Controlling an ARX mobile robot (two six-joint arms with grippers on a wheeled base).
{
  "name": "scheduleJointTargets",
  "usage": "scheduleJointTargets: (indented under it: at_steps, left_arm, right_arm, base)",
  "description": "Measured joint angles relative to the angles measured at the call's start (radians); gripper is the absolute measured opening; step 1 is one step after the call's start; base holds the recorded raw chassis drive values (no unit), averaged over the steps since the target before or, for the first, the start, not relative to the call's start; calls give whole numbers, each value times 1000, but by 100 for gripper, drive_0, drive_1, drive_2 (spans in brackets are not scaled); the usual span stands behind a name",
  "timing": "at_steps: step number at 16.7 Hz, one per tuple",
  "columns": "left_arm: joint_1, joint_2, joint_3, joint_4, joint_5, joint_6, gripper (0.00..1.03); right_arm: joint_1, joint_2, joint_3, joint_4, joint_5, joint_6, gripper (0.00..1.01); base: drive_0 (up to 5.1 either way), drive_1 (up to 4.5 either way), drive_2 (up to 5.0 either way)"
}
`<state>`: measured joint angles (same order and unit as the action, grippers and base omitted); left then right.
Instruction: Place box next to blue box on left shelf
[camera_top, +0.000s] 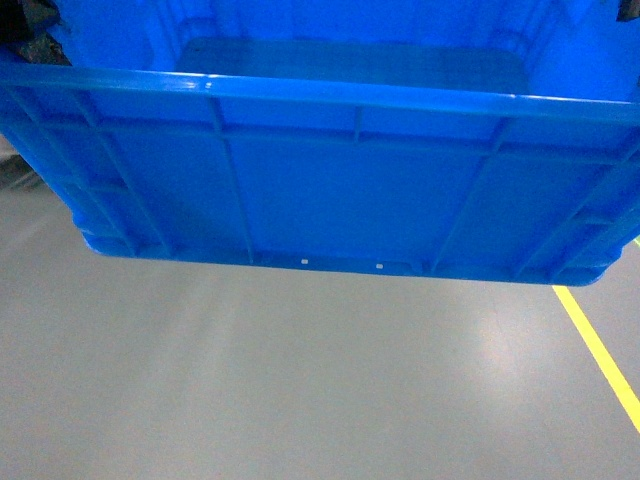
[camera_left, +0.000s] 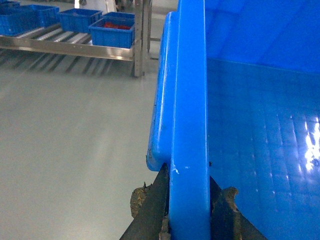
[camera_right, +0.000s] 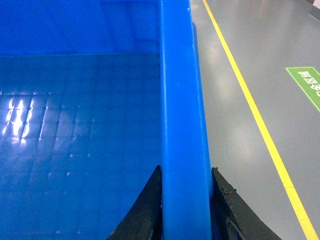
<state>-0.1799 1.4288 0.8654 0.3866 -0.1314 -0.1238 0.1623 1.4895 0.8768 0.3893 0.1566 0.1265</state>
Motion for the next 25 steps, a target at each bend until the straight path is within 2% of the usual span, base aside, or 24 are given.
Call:
scheduleJointTargets:
  at_steps: [25]
  left_arm:
    - [0,-2,-1,-4,-1,0,8]
  right_arm:
    - [0,0,-2,-1,0,0,19]
  base:
    - [1,422,-420]
